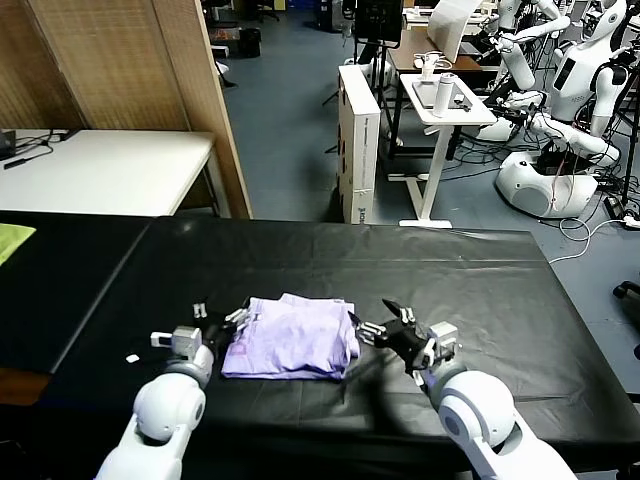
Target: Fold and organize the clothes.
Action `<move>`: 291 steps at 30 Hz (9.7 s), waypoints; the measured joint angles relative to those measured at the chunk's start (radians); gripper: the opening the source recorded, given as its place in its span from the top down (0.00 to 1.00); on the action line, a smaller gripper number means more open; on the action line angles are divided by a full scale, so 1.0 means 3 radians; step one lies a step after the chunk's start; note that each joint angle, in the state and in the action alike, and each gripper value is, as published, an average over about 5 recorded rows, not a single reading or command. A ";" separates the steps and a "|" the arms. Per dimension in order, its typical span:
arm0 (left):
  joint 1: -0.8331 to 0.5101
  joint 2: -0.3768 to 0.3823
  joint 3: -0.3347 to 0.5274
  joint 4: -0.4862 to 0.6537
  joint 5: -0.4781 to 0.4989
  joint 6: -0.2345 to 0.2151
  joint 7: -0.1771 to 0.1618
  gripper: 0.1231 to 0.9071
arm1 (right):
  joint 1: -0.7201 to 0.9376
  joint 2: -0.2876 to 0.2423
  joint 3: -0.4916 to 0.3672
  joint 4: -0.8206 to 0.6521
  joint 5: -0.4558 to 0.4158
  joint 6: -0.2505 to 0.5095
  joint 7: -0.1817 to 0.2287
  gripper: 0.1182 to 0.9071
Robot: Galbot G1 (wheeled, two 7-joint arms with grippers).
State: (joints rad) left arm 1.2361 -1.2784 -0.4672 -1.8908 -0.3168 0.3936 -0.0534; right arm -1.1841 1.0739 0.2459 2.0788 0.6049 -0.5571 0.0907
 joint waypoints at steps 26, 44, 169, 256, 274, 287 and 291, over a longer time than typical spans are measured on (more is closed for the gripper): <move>0.0496 -0.0582 -0.0464 -0.0043 -0.1242 -0.0278 0.0446 0.00 | -0.0424 -0.0075 0.0314 0.0214 0.0107 0.0023 -0.0008 0.00; 0.0627 -0.0675 -0.0516 0.0008 -0.1406 -0.0329 0.0486 0.00 | -0.0443 -0.0050 0.0304 0.0226 0.0086 0.0023 -0.0001 0.00; 0.0639 -0.0299 -0.0033 -0.0810 -0.0715 -0.0179 -0.0093 0.00 | 0.0129 0.0666 -0.0512 -0.0418 0.1072 -0.0154 0.0461 0.03; 0.1243 -0.0111 -0.0433 -0.0745 -0.0299 -0.1141 -0.0064 0.00 | -0.0597 -0.0033 0.0557 -0.0221 -0.1135 0.1922 0.0112 0.00; 0.2128 0.0180 -0.0304 -0.0943 -0.0044 -0.1254 -0.0342 0.00 | -0.2521 0.0176 0.1243 0.0342 -0.1335 0.2485 0.0349 0.00; 0.2320 0.0071 -0.0370 -0.0953 -0.0014 -0.1328 -0.0219 0.00 | -0.2877 0.0263 0.1065 0.0315 -0.1548 0.2642 0.0408 0.00; 0.2345 0.0052 -0.0384 -0.0982 -0.0014 -0.1330 -0.0187 0.00 | -0.2884 0.0266 0.1020 0.0331 -0.1544 0.2589 0.0425 0.00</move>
State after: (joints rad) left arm 1.9394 -1.2629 -0.5824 -2.1853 -0.3209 -0.0053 -0.1095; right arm -2.0493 1.1538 0.5518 2.1782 0.1417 0.2197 0.2183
